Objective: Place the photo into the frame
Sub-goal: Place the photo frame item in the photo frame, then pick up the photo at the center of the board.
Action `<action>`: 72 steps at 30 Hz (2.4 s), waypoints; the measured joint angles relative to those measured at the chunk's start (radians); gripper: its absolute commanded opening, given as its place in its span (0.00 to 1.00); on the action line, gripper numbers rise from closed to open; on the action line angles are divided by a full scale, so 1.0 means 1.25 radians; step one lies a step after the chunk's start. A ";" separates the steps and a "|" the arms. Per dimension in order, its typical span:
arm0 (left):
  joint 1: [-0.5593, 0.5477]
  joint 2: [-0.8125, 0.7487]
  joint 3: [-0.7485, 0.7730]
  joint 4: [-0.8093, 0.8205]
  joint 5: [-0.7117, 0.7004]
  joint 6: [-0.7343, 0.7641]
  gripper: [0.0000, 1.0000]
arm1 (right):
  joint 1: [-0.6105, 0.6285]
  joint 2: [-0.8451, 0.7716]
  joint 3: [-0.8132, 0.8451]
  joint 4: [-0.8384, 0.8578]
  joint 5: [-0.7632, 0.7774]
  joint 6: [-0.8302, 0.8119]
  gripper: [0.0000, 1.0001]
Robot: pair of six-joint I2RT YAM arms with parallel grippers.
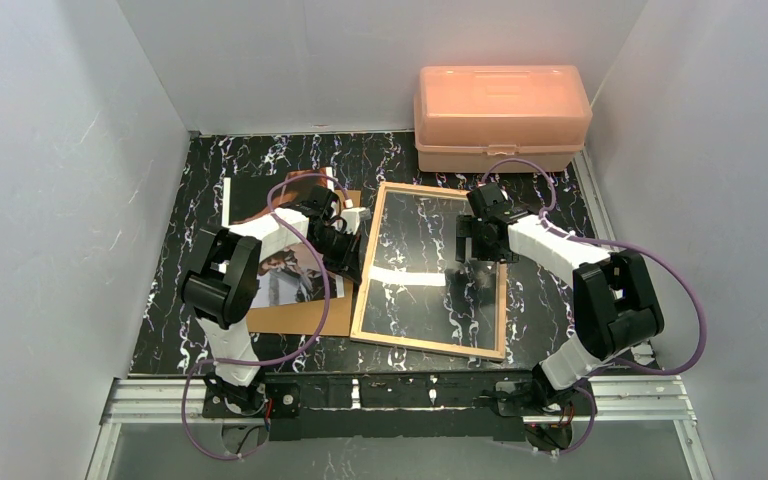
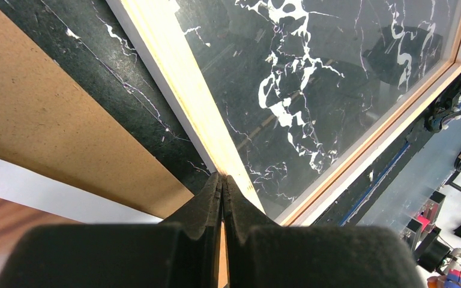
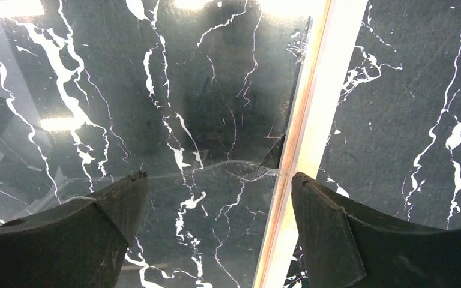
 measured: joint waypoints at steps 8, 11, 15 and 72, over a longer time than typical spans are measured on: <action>0.002 0.000 0.012 -0.023 0.003 0.001 0.00 | 0.013 -0.034 -0.006 0.003 -0.022 0.018 0.88; 0.007 0.000 0.038 -0.051 0.006 0.013 0.00 | 0.040 -0.067 -0.007 0.009 -0.026 0.036 0.90; 0.029 -0.005 0.095 -0.104 0.019 0.027 0.16 | 0.101 -0.096 -0.004 0.022 -0.025 0.066 0.92; 0.727 0.141 0.224 -0.323 -0.237 0.365 0.14 | 0.399 0.548 0.577 0.294 -0.140 0.294 0.94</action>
